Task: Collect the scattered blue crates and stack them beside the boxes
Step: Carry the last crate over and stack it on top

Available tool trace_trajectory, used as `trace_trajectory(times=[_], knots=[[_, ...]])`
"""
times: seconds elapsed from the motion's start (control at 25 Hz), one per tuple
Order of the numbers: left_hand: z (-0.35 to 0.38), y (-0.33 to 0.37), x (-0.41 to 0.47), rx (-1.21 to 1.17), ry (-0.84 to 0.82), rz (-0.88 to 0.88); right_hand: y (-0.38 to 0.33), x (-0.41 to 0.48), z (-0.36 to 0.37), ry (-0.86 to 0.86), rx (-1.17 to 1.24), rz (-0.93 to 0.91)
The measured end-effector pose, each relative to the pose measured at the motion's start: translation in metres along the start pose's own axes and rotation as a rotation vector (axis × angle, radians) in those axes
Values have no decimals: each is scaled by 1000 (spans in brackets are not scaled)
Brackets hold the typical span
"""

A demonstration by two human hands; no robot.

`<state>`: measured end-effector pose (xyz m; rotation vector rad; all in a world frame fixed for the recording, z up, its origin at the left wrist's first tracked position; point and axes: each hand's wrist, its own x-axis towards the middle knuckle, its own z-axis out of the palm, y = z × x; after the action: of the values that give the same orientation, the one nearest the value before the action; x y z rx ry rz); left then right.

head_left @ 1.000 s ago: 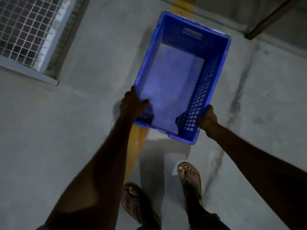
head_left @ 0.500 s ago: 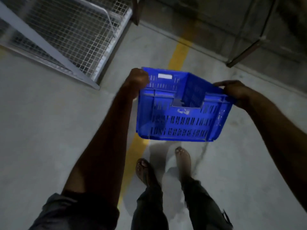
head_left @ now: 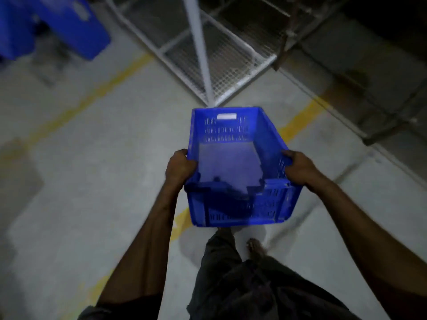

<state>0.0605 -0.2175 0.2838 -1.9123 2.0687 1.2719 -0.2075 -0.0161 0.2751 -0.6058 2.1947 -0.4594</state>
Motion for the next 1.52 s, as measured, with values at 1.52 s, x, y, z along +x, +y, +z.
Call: trace_trajectory(times=[1.52], knots=[[-150, -823, -845, -695, 1489, -648, -183, -769, 715, -763, -432, -1137]])
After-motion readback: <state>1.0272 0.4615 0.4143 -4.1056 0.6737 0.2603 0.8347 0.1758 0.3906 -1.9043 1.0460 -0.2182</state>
